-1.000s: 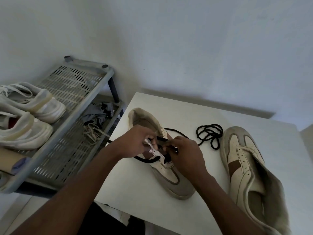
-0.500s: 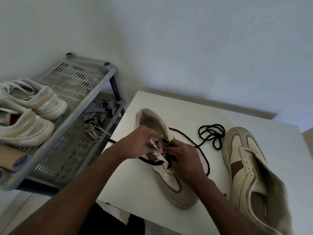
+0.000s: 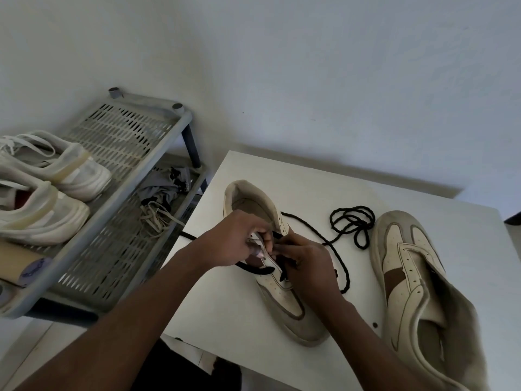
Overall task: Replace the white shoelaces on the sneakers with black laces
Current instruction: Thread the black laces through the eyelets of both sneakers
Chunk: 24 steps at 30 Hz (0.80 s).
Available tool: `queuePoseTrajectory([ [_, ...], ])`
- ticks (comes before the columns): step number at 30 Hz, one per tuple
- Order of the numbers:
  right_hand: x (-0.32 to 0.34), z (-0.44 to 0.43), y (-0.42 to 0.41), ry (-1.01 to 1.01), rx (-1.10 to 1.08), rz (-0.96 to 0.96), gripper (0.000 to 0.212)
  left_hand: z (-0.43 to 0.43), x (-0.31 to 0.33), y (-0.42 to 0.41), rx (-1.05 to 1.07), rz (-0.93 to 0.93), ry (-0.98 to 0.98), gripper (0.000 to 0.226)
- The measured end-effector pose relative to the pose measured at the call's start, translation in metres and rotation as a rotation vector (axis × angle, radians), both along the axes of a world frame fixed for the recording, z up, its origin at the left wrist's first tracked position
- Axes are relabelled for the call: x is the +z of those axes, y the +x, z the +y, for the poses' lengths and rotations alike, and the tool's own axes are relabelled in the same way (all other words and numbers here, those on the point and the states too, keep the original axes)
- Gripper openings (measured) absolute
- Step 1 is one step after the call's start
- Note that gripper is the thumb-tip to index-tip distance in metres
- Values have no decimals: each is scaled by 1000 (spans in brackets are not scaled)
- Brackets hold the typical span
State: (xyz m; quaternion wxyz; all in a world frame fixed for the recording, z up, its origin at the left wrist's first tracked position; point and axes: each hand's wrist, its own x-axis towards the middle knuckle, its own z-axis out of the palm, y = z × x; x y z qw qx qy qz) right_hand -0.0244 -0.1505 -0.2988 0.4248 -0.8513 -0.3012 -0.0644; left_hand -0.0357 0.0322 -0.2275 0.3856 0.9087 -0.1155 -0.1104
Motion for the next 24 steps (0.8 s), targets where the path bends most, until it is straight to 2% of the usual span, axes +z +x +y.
queuePoseTrajectory([
  [4, -2, 2, 0, 9, -4, 50, 23, -3, -3, 0, 16, -24, 24, 28],
  [13, -2, 1, 2, 14, 12, 37, 25, -1, 0, 0, 17, -28, 46, 31],
  [22, 0, 10, -9, 6, -118, 122, 20, -6, -2, -1, 85, -63, 69, 44],
  [24, 4, 11, -10, 29, -163, 213, 25, -5, -2, -1, 86, -63, 68, 43],
])
